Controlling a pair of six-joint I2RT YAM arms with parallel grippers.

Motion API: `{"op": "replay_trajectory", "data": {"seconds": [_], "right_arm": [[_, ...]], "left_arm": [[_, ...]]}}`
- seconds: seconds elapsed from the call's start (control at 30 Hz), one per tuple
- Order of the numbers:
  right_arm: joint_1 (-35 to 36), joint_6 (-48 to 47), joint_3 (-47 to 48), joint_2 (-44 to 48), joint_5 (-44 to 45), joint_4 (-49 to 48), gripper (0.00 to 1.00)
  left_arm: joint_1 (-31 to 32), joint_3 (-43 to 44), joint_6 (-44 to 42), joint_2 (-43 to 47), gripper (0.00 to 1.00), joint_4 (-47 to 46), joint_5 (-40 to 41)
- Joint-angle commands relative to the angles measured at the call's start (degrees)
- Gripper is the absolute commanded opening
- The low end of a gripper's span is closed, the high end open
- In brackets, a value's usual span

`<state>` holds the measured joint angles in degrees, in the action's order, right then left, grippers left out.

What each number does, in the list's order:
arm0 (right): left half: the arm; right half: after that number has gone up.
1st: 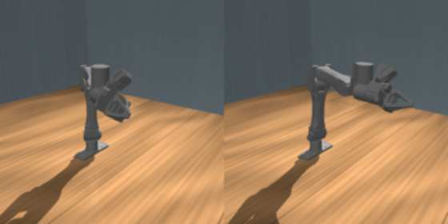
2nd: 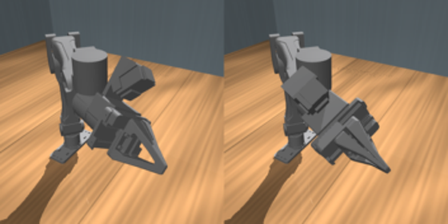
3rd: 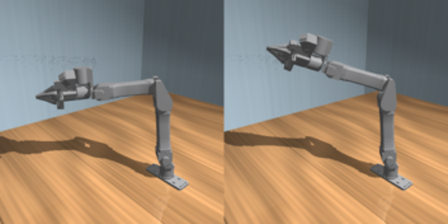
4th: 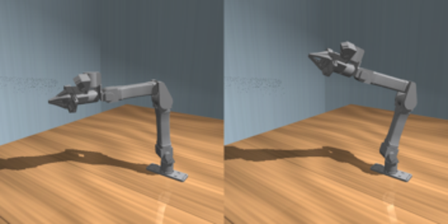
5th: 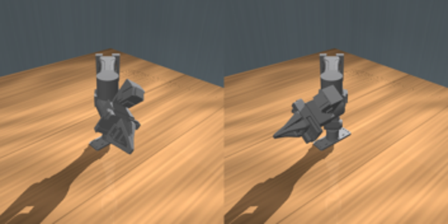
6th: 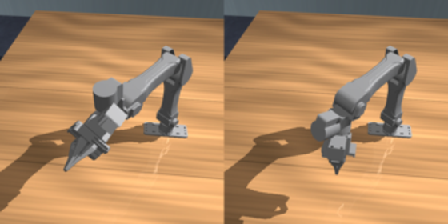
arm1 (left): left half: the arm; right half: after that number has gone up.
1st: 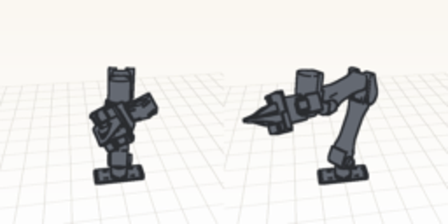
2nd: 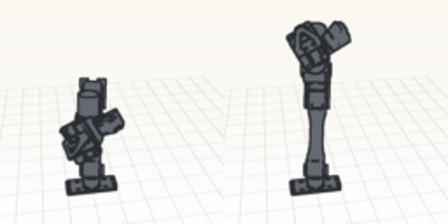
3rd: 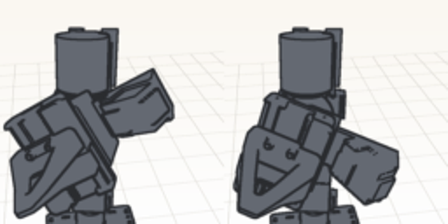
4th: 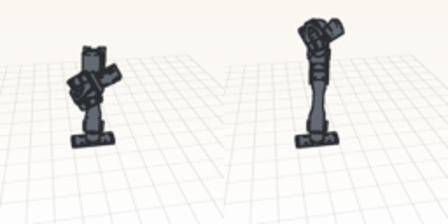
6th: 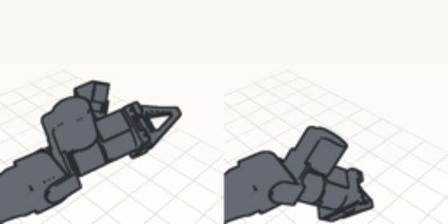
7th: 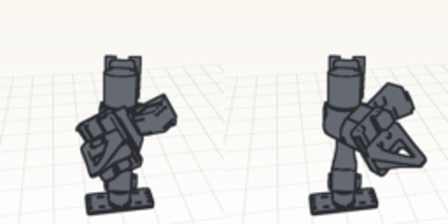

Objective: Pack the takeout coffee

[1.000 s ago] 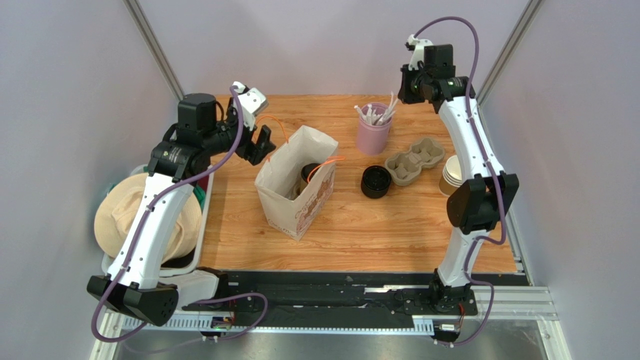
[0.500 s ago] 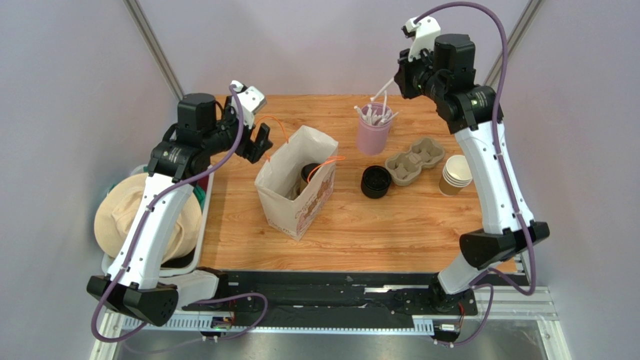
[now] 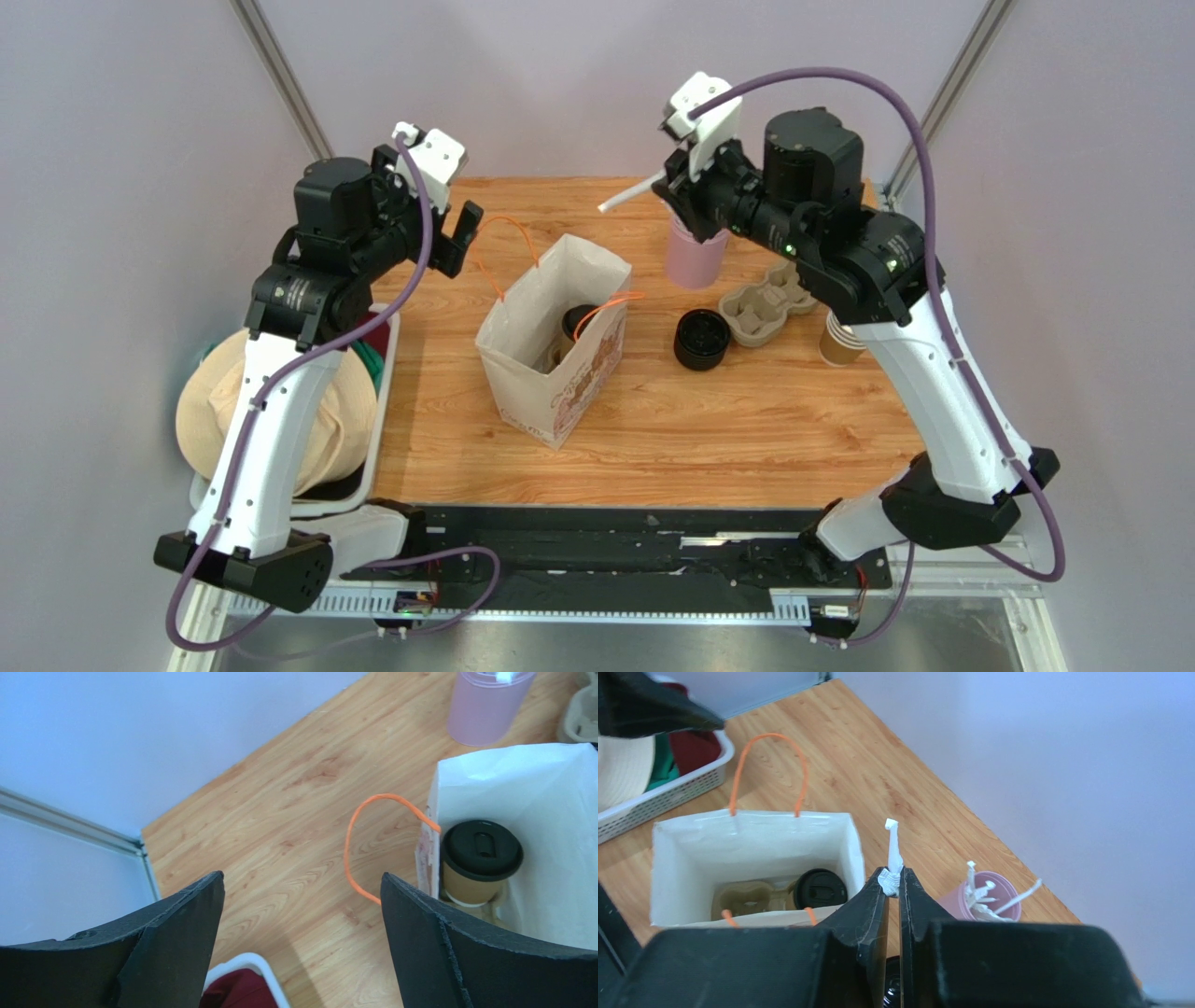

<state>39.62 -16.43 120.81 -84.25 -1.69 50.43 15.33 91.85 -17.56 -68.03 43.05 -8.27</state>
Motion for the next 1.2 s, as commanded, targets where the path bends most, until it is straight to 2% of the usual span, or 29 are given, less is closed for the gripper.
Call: {"op": "replay_trajectory", "data": {"seconds": [0.0, 0.13, 0.23, 0.4, 0.63, 1.17], "right_arm": [[6.6, -4.8, 2.2, -0.9, 3.5, 3.4, 0.1], [14.0, -5.7, 0.5, -1.7, 5.5, 4.7, 0.11], [16.9, -5.8, -1.5, -2.8, 6.2, 4.7, 0.11], [20.5, -6.7, -4.4, -4.8, 7.6, 4.1, 0.11], [23.0, -6.7, -5.5, -10.3, 8.5, 3.3, 0.11], [23.1, -6.6, -8.5, -18.8, 9.0, -2.9, 0.09]], "left_arm": [[-1.1, 2.4, -2.0, 1.4, 0.91, 0.1, 4.1], [-1.5, 2.2, -0.6, 1.2, 0.91, -0.2, 5.7], [-2.0, 1.1, 0.2, 1.7, 0.96, -1.3, 6.3], [-2.4, -0.7, 0.8, 2.3, 0.98, -2.1, 5.9], [-2.7, -2.9, 1.0, 3.9, 0.99, -2.8, 5.8], [-4.0, -5.2, 2.2, 6.5, 0.99, -3.2, 3.4]]}}
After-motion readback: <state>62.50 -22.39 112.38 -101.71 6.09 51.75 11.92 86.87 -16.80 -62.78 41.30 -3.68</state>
